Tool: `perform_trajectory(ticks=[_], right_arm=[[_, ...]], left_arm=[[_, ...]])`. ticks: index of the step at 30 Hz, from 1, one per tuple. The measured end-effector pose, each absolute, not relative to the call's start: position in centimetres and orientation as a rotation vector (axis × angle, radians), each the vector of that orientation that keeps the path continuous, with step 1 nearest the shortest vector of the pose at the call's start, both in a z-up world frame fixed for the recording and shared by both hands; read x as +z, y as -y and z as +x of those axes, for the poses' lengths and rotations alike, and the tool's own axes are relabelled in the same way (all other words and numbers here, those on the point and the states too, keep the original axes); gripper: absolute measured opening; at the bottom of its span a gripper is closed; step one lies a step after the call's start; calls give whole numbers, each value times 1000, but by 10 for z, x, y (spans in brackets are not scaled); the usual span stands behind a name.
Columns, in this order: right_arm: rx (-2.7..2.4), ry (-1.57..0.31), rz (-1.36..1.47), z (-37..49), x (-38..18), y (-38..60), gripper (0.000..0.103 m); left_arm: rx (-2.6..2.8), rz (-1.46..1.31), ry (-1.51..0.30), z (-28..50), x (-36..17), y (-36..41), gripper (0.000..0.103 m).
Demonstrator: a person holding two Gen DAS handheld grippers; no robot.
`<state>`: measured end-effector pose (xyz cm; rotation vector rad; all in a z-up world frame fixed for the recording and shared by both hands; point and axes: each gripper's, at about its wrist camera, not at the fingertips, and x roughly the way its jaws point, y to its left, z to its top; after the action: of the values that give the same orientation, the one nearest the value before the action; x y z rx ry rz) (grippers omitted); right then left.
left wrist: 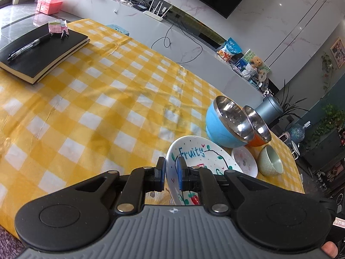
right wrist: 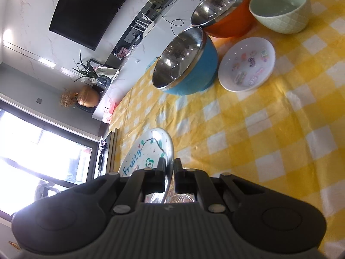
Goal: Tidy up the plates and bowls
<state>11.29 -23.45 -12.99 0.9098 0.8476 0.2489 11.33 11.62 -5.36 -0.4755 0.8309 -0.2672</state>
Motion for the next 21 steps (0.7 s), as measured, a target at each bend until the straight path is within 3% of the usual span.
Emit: perform_trajectory(ticks=[21], right_arm=[[215,-905,819,78,-148,237,7]], left_arm=[[-259,-466,-879,61,-81,-112,12]])
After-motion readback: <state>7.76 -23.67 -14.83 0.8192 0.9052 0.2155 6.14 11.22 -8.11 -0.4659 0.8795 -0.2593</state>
